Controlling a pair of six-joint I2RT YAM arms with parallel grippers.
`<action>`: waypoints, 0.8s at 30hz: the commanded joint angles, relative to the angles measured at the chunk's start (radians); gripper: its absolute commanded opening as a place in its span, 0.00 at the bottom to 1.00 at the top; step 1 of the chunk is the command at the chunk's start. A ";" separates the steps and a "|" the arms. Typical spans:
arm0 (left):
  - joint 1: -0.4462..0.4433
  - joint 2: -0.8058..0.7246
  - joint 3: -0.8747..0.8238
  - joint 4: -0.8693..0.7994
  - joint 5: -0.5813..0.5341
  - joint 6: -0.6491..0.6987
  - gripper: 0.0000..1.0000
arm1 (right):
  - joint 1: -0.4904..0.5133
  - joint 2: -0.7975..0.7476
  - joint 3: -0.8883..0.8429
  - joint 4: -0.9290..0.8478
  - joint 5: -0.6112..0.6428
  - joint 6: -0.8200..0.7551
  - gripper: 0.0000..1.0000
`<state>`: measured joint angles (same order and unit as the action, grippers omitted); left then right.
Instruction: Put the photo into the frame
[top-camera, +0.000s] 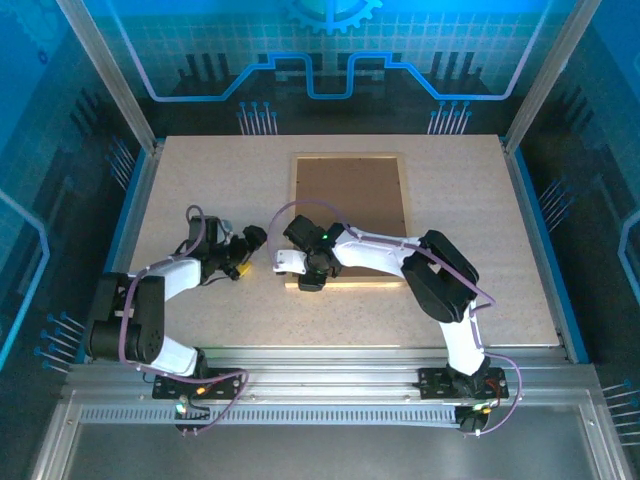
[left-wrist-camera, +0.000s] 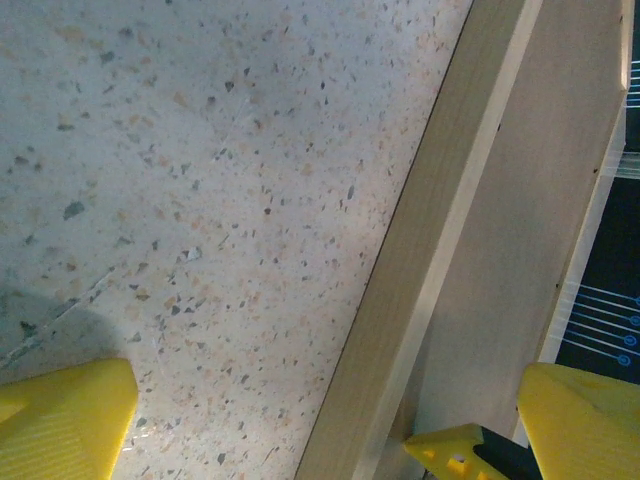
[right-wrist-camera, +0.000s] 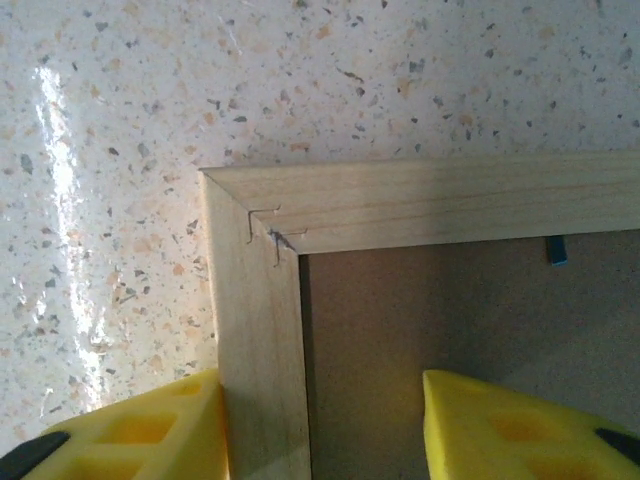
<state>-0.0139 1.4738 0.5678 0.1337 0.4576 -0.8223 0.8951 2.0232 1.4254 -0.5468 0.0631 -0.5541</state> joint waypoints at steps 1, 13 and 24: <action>0.009 0.006 -0.020 0.038 0.043 -0.030 0.99 | 0.031 0.061 -0.074 0.008 0.001 0.002 0.41; 0.008 -0.040 -0.040 0.027 0.045 -0.031 0.99 | 0.027 0.053 -0.063 -0.031 -0.039 0.002 0.13; -0.030 -0.064 -0.050 0.010 0.044 -0.038 0.99 | -0.010 0.032 0.028 -0.127 -0.059 0.047 0.00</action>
<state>-0.0284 1.4345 0.5335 0.1551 0.4805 -0.8410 0.9054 2.0209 1.4452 -0.5694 0.0448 -0.5388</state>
